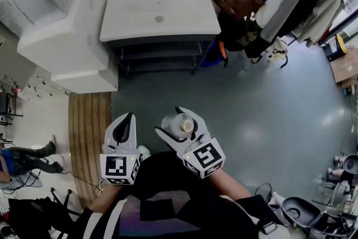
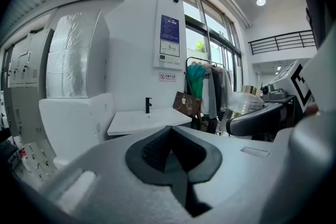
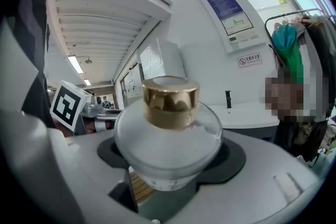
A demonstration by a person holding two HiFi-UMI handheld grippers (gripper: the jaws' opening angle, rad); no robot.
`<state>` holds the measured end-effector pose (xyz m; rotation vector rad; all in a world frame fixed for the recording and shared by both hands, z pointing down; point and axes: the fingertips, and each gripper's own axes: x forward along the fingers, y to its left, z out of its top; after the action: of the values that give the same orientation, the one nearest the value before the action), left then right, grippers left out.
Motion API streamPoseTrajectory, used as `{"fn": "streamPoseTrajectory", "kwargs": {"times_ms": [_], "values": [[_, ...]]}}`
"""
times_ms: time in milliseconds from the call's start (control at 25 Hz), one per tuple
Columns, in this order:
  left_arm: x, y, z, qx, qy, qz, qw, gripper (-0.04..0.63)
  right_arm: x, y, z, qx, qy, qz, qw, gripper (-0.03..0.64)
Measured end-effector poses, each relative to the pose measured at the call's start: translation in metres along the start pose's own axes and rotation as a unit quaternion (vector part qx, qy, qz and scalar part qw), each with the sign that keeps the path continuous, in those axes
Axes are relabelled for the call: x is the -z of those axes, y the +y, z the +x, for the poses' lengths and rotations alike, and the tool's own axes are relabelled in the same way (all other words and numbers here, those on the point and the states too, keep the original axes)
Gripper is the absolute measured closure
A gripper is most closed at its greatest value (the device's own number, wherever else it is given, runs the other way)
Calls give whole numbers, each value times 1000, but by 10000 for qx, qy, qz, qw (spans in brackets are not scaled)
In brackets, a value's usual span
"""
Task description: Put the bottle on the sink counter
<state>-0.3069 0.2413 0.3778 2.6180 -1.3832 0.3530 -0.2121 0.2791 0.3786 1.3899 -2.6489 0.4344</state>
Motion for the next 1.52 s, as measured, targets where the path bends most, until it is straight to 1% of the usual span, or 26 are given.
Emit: {"fn": "streamPoseTrajectory", "kwargs": {"times_ms": [400,680,960,1200,1520], "values": [[-8,-35,23,25,-101,-1,9999,592,-6,-33,-25,23,-33,-94,9999,275],[-12,-79,44,128,-165,-27,9998,592,-8,-66,-59,123,-59,-139,9998,275],[-16,-120,56,233,-137,100,9996,592,-7,-93,-92,213,-134,-126,9996,275],[-22,-136,66,370,-84,257,9990,592,-7,-108,-103,347,-267,-5,9990,275],[-19,-138,97,612,47,287,9977,592,0,-133,-93,561,-223,165,9980,275]]}}
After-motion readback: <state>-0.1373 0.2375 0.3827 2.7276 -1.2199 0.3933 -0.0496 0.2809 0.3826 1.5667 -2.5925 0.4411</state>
